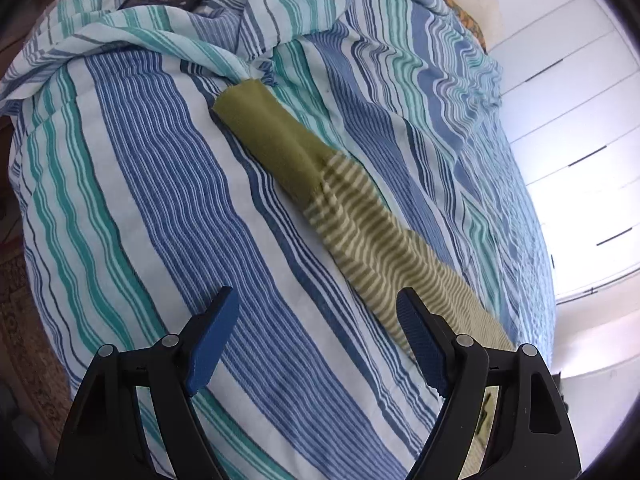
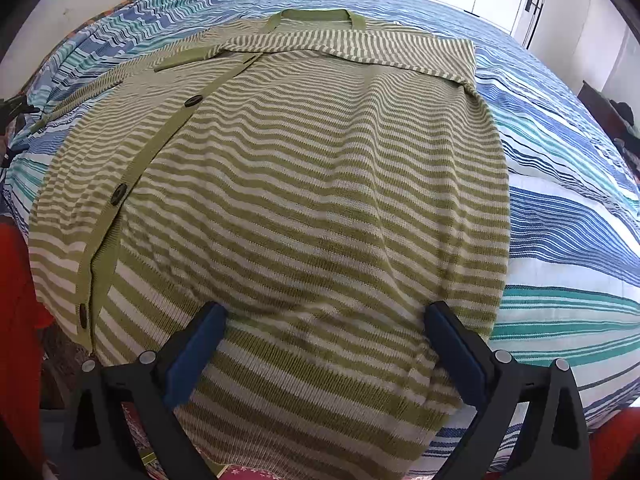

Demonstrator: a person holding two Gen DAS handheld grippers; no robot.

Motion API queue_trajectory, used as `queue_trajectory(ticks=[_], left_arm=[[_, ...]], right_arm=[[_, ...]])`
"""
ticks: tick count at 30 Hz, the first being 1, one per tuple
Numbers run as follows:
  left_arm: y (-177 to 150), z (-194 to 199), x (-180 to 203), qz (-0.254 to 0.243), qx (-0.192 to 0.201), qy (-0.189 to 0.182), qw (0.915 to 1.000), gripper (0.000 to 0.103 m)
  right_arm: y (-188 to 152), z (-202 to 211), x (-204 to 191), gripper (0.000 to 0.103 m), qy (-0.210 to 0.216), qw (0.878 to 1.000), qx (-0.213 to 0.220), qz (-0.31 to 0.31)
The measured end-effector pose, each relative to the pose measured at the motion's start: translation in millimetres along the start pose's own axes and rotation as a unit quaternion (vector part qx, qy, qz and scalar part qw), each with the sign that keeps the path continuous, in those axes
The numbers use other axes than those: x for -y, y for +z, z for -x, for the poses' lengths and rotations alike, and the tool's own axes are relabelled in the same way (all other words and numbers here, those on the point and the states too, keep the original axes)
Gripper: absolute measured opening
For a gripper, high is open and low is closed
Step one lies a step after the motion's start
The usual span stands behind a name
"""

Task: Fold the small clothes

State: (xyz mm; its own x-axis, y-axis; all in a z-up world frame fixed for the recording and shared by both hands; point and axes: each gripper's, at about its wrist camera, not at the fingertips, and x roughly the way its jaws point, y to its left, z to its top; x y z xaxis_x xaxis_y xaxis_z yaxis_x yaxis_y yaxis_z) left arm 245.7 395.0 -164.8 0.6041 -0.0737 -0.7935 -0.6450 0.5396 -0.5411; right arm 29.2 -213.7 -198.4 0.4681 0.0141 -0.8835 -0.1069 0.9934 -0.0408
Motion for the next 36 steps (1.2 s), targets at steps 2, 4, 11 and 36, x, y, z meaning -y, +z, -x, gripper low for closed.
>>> queue_trajectory(ticks=[2,4,11,36], left_arm=[[10.9,-14.3,-2.8,0.024,0.006,0.004,0.9997,0.080],[20.8,-25.4,-6.5,0.043,0.015,0.008,0.9989,0.068],[40.5,-21.5,14.6,0.057,0.054,0.002,0.9969,0.003],[-319.9,24.3,199.9,-0.440,-0.141,-0.068,0.8842,0.080]], right_arm=[[0.5,-1.3,-0.6,0.101,-0.005,1.000,-0.001,0.000],[0.6,-1.8,-1.1,0.101,-0.008,1.000,-0.002,0.000],[1.4,-3.1,-1.5,0.102,-0.010,1.000,-0.004,-0.004],[-0.5,7.6,5.6,0.103,0.027,1.000,0.006,-0.011]])
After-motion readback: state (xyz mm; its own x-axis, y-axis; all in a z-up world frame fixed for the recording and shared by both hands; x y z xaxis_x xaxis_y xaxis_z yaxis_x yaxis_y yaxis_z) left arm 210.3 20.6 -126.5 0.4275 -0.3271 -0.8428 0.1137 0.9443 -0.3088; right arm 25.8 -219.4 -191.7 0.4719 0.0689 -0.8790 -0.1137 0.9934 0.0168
